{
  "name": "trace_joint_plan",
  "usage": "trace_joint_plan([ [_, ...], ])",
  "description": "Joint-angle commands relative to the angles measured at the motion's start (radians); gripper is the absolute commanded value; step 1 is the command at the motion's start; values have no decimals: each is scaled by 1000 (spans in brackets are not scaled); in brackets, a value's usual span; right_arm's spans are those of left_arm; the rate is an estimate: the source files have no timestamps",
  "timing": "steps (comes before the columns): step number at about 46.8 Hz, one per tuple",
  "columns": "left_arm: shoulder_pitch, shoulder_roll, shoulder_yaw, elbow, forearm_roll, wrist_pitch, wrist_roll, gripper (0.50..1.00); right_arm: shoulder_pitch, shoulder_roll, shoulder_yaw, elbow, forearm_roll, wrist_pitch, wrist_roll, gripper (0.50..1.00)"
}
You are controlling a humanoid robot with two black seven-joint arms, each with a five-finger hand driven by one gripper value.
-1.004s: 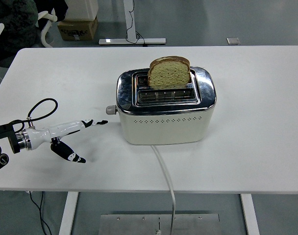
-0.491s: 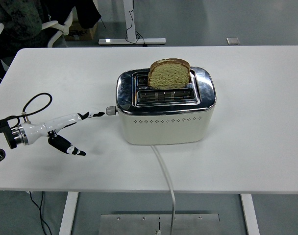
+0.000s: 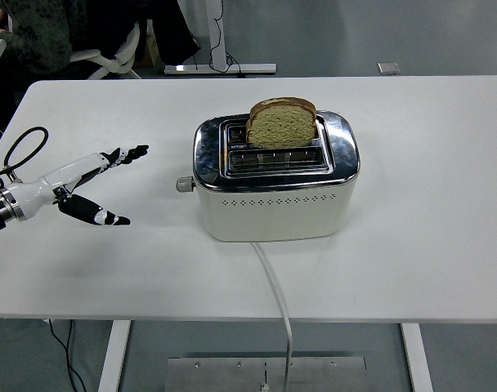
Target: Press down toaster
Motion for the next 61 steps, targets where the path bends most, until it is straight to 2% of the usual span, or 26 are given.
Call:
trace_joint_plan([
  [1, -3, 2, -1, 20, -60, -1, 0, 1000, 0, 0, 0, 0, 0, 1, 0, 1000],
  [2, -8, 2, -1, 47, -151, -4, 0, 1000, 0, 0, 0, 0, 0, -1, 0, 1000],
  [5, -9, 1, 1, 71, -237, -8, 0, 1000, 0, 0, 0, 0, 0, -1, 0, 1000],
  [14, -9, -25, 2, 109, -392, -6, 0, 1000, 1, 0, 0, 0, 0, -1, 0, 1000],
  [29, -42, -168, 1, 216, -559, 3, 0, 1000, 1, 0, 0, 0, 0, 1, 0, 1000],
  [31, -52, -214, -2, 264, -602, 5, 0, 1000, 1, 0, -2, 0, 0, 1, 0, 1000],
  [43, -115, -352, 1, 425, -709, 3, 0, 1000, 1, 0, 0, 0, 0, 1, 0, 1000],
  [51, -138, -426, -1, 508, -735, -1, 0, 1000, 19, 0, 2, 6, -3, -11, 0, 1000],
  [61, -151, -495, -2, 597, -896, -8, 0, 1000, 24, 0, 2, 6, -3, -10, 0, 1000],
])
